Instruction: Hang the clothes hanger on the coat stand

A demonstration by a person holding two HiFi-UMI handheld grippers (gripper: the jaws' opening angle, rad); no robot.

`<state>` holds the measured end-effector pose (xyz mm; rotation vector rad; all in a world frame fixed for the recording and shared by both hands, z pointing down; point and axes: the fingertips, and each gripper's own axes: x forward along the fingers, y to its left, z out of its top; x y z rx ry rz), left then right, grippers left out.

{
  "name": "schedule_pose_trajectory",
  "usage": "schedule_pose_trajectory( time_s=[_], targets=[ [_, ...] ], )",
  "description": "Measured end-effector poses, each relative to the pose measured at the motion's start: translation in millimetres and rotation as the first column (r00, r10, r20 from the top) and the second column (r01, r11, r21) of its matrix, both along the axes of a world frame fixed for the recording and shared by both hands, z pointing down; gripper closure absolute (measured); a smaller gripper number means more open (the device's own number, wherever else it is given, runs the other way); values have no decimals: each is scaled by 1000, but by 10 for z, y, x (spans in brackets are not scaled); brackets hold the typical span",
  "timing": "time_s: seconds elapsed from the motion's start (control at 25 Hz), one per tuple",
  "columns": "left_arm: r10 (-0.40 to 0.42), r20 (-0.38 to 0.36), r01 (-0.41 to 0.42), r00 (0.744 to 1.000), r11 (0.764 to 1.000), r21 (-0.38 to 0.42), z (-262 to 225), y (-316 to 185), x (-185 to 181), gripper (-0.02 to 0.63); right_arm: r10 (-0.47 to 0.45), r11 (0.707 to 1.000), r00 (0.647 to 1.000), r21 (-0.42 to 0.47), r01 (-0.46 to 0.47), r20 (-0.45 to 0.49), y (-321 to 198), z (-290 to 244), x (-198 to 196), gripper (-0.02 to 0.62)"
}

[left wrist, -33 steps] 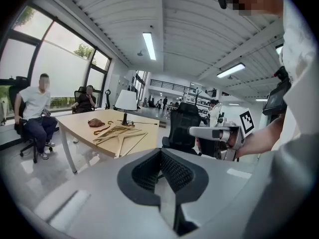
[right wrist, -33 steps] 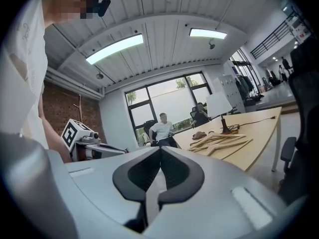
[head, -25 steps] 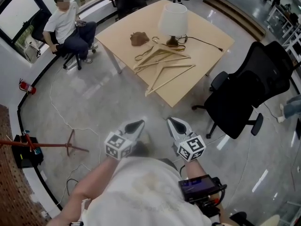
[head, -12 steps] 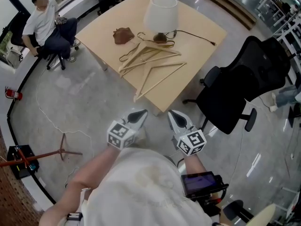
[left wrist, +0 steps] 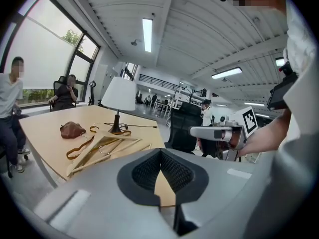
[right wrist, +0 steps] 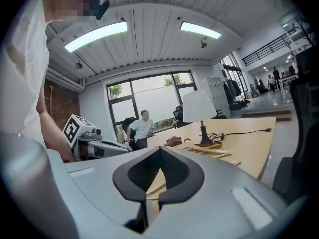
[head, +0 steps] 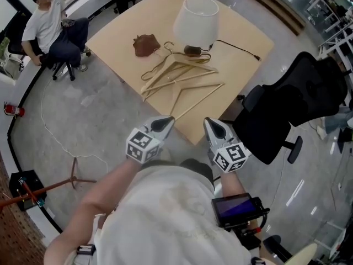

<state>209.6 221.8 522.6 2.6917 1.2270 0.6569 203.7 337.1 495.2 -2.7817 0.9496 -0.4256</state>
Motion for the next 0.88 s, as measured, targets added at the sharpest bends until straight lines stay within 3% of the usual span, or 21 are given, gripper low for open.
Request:
schedule_pose_trajectory(
  time_s=[0.24,0.44,0.72,0.88],
  targets=[
    [-69,54,69,996,998,12,160,22,242,604,-50,999,999,0,50,19,94,78,391,581],
    [-148,112,141,983,988,62,430,62,481,604,-144,989,989,21,144,44,159,172,725,581],
    [-266,160,239,951,956,171,768,153,872,604,-322,947,944,35,321,64,197,268,1124,581],
    [-335,223,288,916,933,216,1071,165,1015,604,-387,922,918,54,383,91,226,418,1259,581]
  ],
)
